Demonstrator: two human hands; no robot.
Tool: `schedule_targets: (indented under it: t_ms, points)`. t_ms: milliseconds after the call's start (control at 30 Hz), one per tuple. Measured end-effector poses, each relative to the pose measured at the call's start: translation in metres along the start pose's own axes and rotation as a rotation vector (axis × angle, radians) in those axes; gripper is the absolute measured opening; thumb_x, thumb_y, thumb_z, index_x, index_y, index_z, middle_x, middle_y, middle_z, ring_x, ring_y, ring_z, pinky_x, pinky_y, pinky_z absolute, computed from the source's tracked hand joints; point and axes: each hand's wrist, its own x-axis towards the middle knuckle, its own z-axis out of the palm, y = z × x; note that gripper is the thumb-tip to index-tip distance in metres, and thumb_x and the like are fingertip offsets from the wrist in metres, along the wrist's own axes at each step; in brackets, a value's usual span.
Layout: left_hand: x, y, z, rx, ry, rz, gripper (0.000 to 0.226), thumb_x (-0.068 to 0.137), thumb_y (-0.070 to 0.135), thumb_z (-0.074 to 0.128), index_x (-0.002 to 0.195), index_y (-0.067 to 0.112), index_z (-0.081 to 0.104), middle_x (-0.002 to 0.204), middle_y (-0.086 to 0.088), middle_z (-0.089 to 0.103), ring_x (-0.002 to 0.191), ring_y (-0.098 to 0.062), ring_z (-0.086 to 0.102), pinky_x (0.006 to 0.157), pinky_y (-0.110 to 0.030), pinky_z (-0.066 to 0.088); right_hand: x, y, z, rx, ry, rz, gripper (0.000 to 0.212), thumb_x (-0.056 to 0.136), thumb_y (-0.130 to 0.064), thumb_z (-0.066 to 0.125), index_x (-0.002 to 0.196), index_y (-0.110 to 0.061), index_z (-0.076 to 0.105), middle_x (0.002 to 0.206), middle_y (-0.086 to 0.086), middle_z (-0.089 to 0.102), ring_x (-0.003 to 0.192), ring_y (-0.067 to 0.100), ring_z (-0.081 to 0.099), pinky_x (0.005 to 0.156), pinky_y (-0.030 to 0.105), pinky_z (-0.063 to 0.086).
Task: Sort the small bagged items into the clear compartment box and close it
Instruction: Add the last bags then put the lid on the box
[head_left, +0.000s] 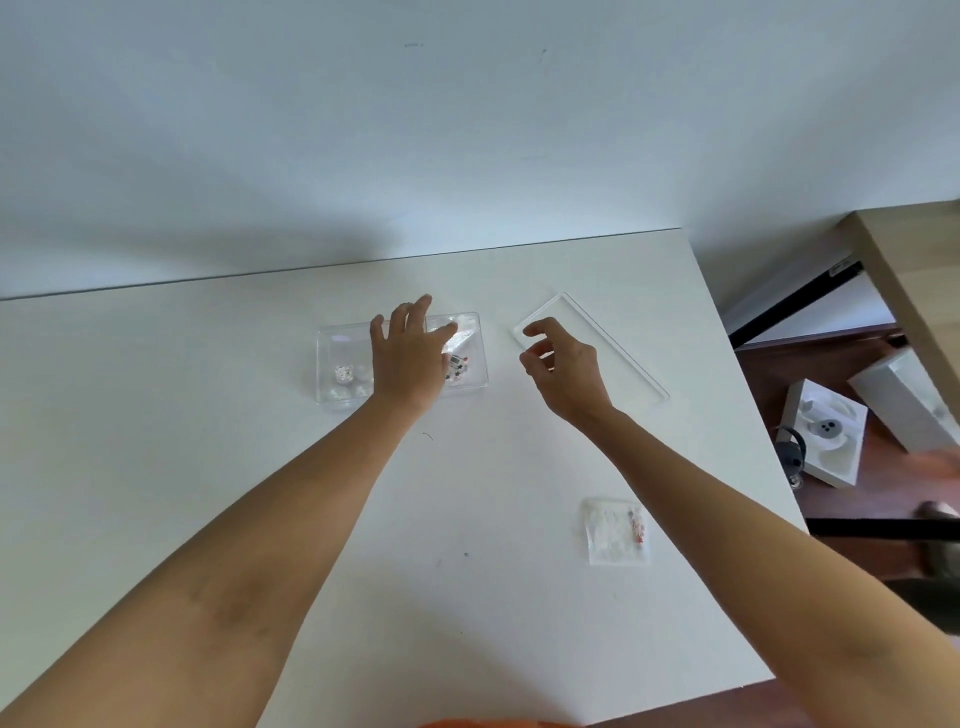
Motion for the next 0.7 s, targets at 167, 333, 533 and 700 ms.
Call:
schedule_targets:
  t_ms: [167, 333, 533, 700]
  points:
    - [-0.023, 0.021, -0.009, -0.092, 0.24, 0.115, 0.036, 0.08, 0.015, 0.062, 0.116, 0.023, 0.063, 0.14, -0.007, 0.05, 0.129, -0.028, 0.046, 0.109, -0.049, 0.031, -0.044, 0.03, -0.031, -0.016, 0.037, 0.109, 0.011, 0.089, -0.015, 0.056, 0.098, -0.018, 0.062, 0.082, 0.005, 0.069, 0.073, 0.02, 0.067, 0.049, 0.009, 0.043]
    - [-0.054, 0.058, -0.001, -0.272, 0.141, 0.325, 0.037, 0.08, 0.015, 0.065, 0.116, 0.017, 0.065, 0.122, -0.005, 0.06, 0.112, -0.027, 0.057, 0.099, -0.042, 0.041, -0.099, 0.068, -0.055, -0.077, 0.07, 0.259, 0.01, 0.085, -0.007, 0.06, 0.093, -0.011, 0.066, 0.08, 0.006, 0.069, 0.073, 0.023, 0.064, 0.058, 0.012, 0.043]
    - [-0.097, 0.115, 0.036, -0.314, -0.365, 0.42, 0.053, 0.086, 0.032, 0.061, 0.135, 0.02, 0.047, 0.133, 0.0, 0.051, 0.121, -0.021, 0.048, 0.101, -0.036, 0.04, -0.161, 0.11, -0.065, -0.253, -0.078, 0.458, 0.049, 0.074, -0.013, 0.077, 0.118, -0.019, 0.055, 0.102, 0.007, 0.058, 0.089, 0.022, 0.054, 0.076, 0.029, 0.045]
    - [-0.12, 0.146, 0.06, -0.177, -0.474, 0.436, 0.063, 0.078, 0.039, 0.068, 0.133, 0.02, 0.043, 0.131, -0.003, 0.047, 0.119, -0.023, 0.047, 0.096, -0.036, 0.042, -0.173, 0.118, -0.06, -0.325, -0.148, 0.423, 0.07, 0.071, -0.019, 0.08, 0.129, -0.032, 0.045, 0.105, 0.007, 0.047, 0.096, 0.025, 0.052, 0.077, 0.032, 0.047]
